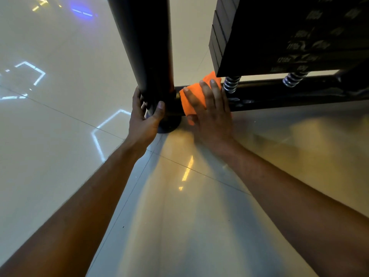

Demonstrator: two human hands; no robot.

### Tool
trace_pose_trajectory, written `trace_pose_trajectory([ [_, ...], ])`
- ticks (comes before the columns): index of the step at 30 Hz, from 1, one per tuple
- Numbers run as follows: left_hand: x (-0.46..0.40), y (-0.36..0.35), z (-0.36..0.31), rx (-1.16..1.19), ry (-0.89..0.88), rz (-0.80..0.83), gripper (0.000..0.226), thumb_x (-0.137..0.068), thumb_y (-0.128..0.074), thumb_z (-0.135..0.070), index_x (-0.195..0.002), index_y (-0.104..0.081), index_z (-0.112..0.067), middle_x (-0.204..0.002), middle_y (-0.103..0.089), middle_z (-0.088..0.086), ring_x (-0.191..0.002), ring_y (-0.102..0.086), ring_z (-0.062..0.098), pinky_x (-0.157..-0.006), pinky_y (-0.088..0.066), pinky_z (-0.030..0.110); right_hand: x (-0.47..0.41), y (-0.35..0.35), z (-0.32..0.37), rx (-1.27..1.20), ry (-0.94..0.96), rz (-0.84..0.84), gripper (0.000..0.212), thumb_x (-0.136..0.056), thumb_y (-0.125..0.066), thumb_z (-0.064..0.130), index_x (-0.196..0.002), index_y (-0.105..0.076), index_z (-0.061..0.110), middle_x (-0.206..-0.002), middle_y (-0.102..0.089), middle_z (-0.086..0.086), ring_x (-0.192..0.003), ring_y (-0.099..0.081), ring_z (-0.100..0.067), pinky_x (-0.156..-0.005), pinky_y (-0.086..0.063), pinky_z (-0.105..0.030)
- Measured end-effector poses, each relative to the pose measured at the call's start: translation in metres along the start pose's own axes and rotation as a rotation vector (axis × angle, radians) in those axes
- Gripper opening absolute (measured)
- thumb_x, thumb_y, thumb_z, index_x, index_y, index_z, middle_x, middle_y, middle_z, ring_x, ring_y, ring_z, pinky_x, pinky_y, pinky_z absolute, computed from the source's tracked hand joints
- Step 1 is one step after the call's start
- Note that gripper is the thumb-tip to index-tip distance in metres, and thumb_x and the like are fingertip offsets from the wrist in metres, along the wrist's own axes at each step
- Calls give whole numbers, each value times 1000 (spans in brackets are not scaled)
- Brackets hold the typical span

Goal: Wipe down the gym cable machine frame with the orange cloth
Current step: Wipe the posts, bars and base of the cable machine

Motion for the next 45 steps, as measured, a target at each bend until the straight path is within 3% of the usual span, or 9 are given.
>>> trace_pose_trajectory([
  [4, 0, -1, 0, 1, -4, -11, 88, -91, -74, -49, -166, -29, -39, -163, -47, -14, -152, -43, 7, -123, -44, 41, -4, -1, 31, -88, -226, 44, 62, -110, -46, 57, -168, -36, 38, -174, -32, -16, -165, -18, -42, -132, -10, -61],
  [10, 3, 1, 2, 4, 20, -28, 86, -91, -75, -49, -165, -30, -43, -163, -46, -18, -152, -42, 6, -124, -44, 43, -2, 0, 6, -23, 60, 38, 59, -114, -42, 54, -168, -37, 33, -172, -38, -13, -163, -27, -39, -132, -20, -56],
  [15, 2, 1, 2, 4, 24, -27, 86, -92, -74, -50, -164, -29, -43, -163, -45, -17, -153, -41, 8, -124, -43, 46, -2, 7, 15, -89, -196, 68, 58, -112, -45, 47, -168, -38, 31, -174, -33, -14, -165, -19, -40, -133, -14, -57],
  [21, -1, 3, 5, -15, 25, -18, 83, -94, -74, -50, -164, -29, -43, -165, -44, -16, -155, -40, 11, -125, -41, 50, -16, 2, 32, -116, 4, 138, 62, -112, -40, 49, -169, -37, 24, -172, -38, -9, -163, -26, -37, -133, -18, -52],
  [28, 11, -11, -1, -31, 37, -25, 72, -110, -62, -33, -168, -20, -41, -165, -41, -17, -142, -46, -4, -107, -48, 16, -10, 9, 13, -159, -94, 204, 65, -110, -54, 41, -170, -32, 26, -174, -31, -11, -165, -16, -39, -131, -27, -56],
  [31, 18, -17, -3, -62, 73, -20, 74, -112, -58, -31, -170, -13, -41, -168, -35, -18, -130, -48, -11, -104, -44, 16, -11, 15, 10, -220, -41, 220, 64, -105, -64, 27, -164, -44, 17, -170, -40, -13, -163, -25, -38, -128, -35, -55],
  [35, 32, -20, -4, -118, 107, -44, 80, -110, -62, -34, -171, -10, -35, -169, -34, -15, -149, -41, 4, -113, -43, 21, -3, 23, -2, -375, -26, 257, 55, -104, -70, 13, -157, -55, 12, -170, -43, -12, -164, -27, -33, -128, -36, -49],
  [40, 60, -51, -1, -321, 219, -20, 36, -111, -54, -48, -130, -55, -16, -108, -67, -2, -109, -71, 24, -77, -51, 25, 19, 49, -23, -597, -159, 336, 49, -105, -63, 10, -153, -61, 11, -169, -44, -12, -163, -31, -29, -130, -32, -45],
  [45, 58, -101, -33, -388, 90, 108, 27, -113, -52, -44, -115, -60, -18, -96, -71, 11, -96, -73, 32, -79, -59, 36, 51, 71, -58, -679, -258, 277, 46, -104, -56, 18, -150, -64, 21, -166, -50, -2, -155, -44, -22, -125, -41, -45],
])
Point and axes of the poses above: each hand's wrist, its own x-axis away from the middle knuckle, its own y-axis out of the back of the hand, z = x × y, the point moved 10 cm from there along -x, towards the middle knuckle
